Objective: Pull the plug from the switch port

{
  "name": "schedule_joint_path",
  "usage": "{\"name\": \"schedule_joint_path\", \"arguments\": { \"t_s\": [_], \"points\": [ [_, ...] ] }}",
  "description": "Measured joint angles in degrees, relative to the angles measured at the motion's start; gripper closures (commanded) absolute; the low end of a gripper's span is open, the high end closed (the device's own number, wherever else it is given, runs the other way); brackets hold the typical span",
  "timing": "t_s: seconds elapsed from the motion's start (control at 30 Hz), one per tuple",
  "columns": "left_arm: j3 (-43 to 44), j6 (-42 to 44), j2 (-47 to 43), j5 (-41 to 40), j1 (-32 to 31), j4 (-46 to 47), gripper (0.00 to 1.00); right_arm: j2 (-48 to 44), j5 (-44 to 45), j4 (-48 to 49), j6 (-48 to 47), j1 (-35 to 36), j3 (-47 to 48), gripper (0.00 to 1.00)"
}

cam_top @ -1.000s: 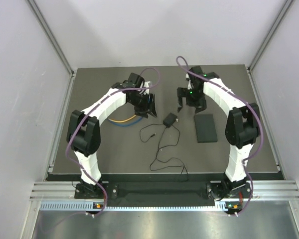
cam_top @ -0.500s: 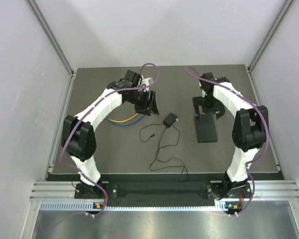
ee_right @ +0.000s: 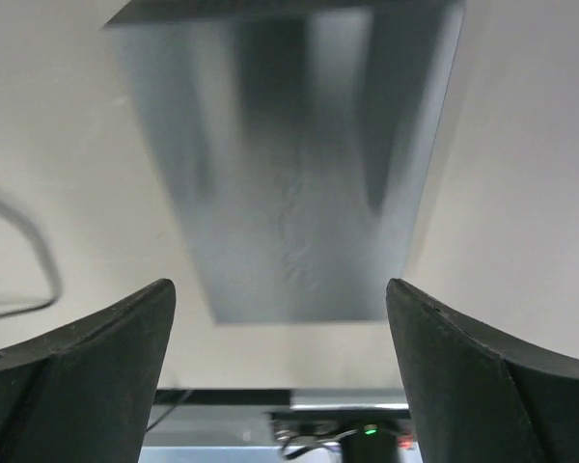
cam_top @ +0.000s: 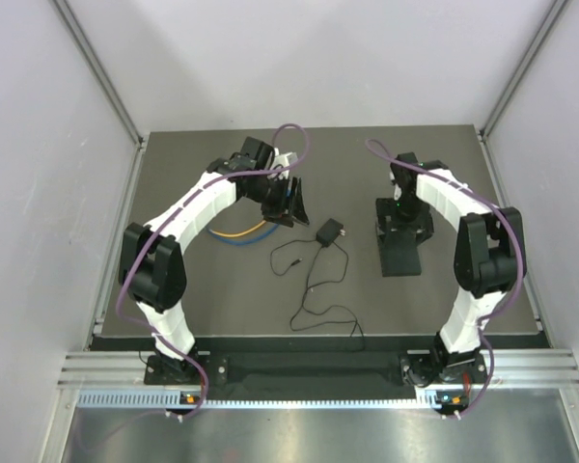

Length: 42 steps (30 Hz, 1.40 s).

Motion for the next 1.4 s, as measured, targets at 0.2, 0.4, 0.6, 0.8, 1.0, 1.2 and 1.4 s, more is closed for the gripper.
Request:
{"name": "schedule_joint_path", "arguments": {
  "t_s": [0.2, 0.4, 0.6, 0.8, 1.0, 1.2, 1.4],
  "points": [
    [0.0, -0.2, 0.3, 1.6, 0.0, 0.1, 0.39, -7.6, -2.9, 0.0, 4.8, 2.2, -1.1, 0.19],
    [0.0, -0.5, 1.1, 2.3, 0.0, 0.1, 0.39, -12.9, -8.3, 0.7, 5.9, 4.6, -6.8, 0.54],
    [0.0, -0.7, 1.4, 3.2, 0.0, 0.0, 0.39, -11.2, -9.8, 3.6, 7.5, 13.3, -10.2, 0.85],
    [0.2, -0.5, 1.6, 3.3, 0.0, -0.6, 0.39, -8.6, -8.1, 7.8, 10.9, 17.2, -13.6, 1.00],
    [0.2, 0.3, 1.6, 3.3, 0.0, -1.6, 0.39, -8.5, -2.0, 8.0, 13.7, 16.1, -16.8, 1.00],
    [0.2, 1.8, 1.6, 3.3, 0.0, -3.0, 0.39, -8.6, 2.9, 7.7, 15.8, 11.6, -18.7, 1.00],
    [0.2, 3.0, 1.6, 3.3, 0.0, -3.5, 0.39, -8.8, 7.8, 6.8, 16.3, 2.1, -18.8, 1.00]
  ]
}}
